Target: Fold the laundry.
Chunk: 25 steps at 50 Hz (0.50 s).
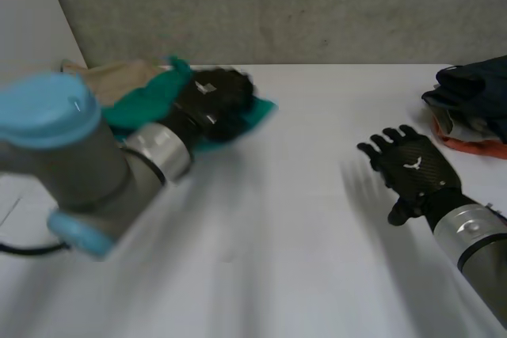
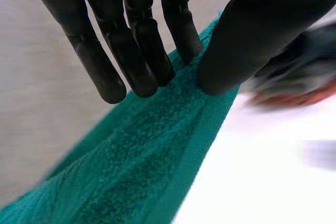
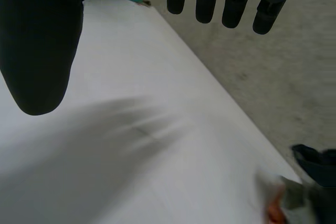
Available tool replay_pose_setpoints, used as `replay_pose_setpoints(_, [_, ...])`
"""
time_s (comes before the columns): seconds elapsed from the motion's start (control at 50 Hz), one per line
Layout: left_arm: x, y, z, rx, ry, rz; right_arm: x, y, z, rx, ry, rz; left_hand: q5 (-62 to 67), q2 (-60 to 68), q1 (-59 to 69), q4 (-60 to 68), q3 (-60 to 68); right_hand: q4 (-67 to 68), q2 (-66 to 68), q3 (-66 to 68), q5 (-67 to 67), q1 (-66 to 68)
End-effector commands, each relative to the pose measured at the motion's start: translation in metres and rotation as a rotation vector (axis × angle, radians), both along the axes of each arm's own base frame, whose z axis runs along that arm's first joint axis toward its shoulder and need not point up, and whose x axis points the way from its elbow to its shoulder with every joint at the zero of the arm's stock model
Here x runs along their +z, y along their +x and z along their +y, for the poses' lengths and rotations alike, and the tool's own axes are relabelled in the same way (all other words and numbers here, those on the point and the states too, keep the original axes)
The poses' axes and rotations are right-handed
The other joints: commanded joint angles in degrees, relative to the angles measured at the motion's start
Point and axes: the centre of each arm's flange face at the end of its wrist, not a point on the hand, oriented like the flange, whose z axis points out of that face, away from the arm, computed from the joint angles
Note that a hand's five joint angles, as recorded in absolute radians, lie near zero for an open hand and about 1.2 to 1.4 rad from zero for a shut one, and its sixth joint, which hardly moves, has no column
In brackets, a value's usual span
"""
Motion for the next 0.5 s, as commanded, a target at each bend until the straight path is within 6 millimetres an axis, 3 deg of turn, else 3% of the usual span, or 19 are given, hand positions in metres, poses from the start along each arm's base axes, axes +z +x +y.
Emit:
replay_pose_setpoints(0.02, [-0.039, -0.051, 0.11, -0.268, 0.149, 0.018, 0.012, -0.013, -0.011, -0.104, -0.032, -0.025, 14.05, 11.35, 14.45, 11.26, 11.56, -2.55, -2.4, -2.52, -2.6, -3.4])
replay_pose_setpoints(0.08, [-0.06, -0.073, 0.128, -0.32, 0.131, 0.028, 0.013, -0.018, -0.016, -0.136, -0.035, -0.031, 14.05, 11.35, 14.45, 11.26, 11.56, -2.55, -2.4, -2.52, -2.6, -3.4])
replay_pose_setpoints(0.16, [-0.071, -0.086, 0.12, -0.271, 0.105, 0.071, 0.014, -0.025, -0.021, -0.185, -0.039, -0.031, 14.05, 11.35, 14.45, 11.26, 11.56, -2.55, -2.4, -2.52, -2.6, -3.4])
replay_pose_setpoints(0.22, [-0.071, -0.088, 0.12, -0.252, 0.106, 0.074, 0.016, -0.03, -0.024, -0.224, -0.048, -0.027, -8.21, -10.9, -7.8, -11.0, -10.69, -2.55, -2.4, -2.52, -2.6, -3.4])
replay_pose_setpoints(0.24, [-0.07, -0.087, 0.118, -0.239, 0.104, 0.074, 0.017, -0.03, -0.024, -0.23, -0.051, -0.028, -28.79, -31.48, -28.38, -31.58, -31.27, -2.55, -2.4, -2.52, -2.6, -3.4])
replay_pose_setpoints(0.28, [-0.062, -0.086, 0.118, -0.229, 0.092, 0.082, 0.018, -0.032, -0.026, -0.244, -0.054, -0.028, -37.39, -40.09, -36.99, -40.18, -39.88, -2.55, -2.4, -2.52, -2.6, -3.4])
replay_pose_setpoints(0.36, [-0.034, -0.074, 0.115, -0.181, 0.056, 0.102, 0.019, -0.031, -0.027, -0.239, -0.052, -0.042, -40.09, -42.78, -39.68, -42.88, -42.57, -2.55, -2.4, -2.52, -2.6, -3.4])
replay_pose_setpoints(0.5, [0.011, -0.008, 0.062, 0.045, -0.056, 0.108, 0.031, -0.027, -0.022, -0.218, -0.045, -0.061, -42.79, -45.49, -42.38, -45.58, -45.28, -2.55, -2.4, -2.52, -2.6, -3.4])
